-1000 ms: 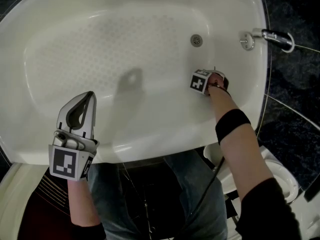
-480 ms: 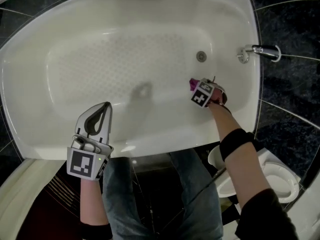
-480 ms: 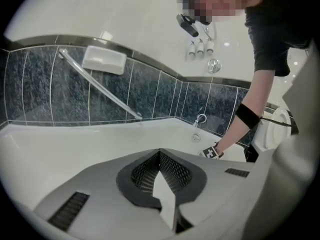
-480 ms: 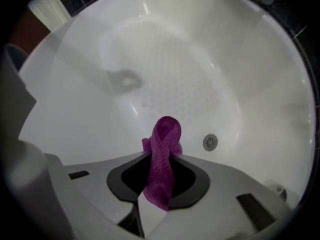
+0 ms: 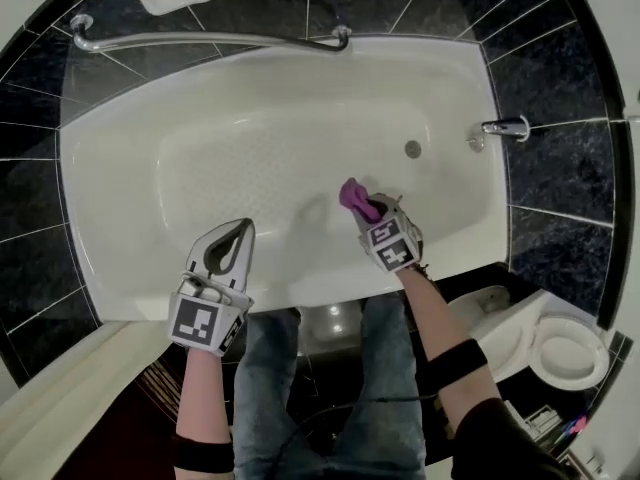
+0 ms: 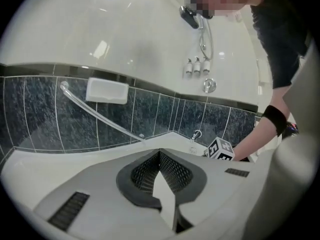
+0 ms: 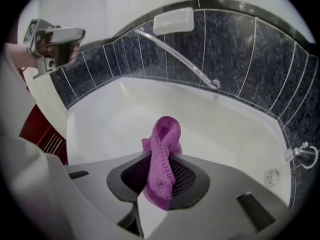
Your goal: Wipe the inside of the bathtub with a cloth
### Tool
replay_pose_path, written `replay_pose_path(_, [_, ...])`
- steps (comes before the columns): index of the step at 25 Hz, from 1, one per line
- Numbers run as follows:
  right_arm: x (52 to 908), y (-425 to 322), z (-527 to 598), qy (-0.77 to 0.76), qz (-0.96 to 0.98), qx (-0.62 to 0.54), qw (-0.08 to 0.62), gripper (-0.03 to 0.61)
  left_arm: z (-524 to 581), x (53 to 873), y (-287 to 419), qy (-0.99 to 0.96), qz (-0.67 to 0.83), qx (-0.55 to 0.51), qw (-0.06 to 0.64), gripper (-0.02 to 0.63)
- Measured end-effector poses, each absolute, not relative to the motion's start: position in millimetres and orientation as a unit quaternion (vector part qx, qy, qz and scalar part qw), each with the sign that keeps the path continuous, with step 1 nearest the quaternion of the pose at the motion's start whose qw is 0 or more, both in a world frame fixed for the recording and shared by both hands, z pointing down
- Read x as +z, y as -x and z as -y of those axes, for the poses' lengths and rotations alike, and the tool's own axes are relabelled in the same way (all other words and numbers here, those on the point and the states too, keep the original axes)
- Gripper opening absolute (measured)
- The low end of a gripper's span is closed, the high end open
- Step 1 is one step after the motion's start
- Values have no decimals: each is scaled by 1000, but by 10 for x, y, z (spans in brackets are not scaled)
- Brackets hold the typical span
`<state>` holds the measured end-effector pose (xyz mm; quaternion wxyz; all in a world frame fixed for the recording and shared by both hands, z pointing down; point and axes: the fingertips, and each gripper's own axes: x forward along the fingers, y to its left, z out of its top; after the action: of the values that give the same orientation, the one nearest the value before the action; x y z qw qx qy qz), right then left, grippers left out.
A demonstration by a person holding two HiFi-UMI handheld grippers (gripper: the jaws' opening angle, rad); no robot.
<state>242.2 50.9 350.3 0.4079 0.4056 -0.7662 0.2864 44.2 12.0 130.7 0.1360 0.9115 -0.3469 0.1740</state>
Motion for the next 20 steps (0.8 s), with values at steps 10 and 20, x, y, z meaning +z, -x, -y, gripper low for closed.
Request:
replay_pose_path(10, [2865, -2275, -525, -464, 786, 289, 288, 110, 10, 1046, -32, -878, 432, 143, 145, -3])
replay_pose_path(20, [2563, -2682, -250, -455, 812, 270, 246, 110, -195, 1112, -54, -837, 502, 156, 150, -3])
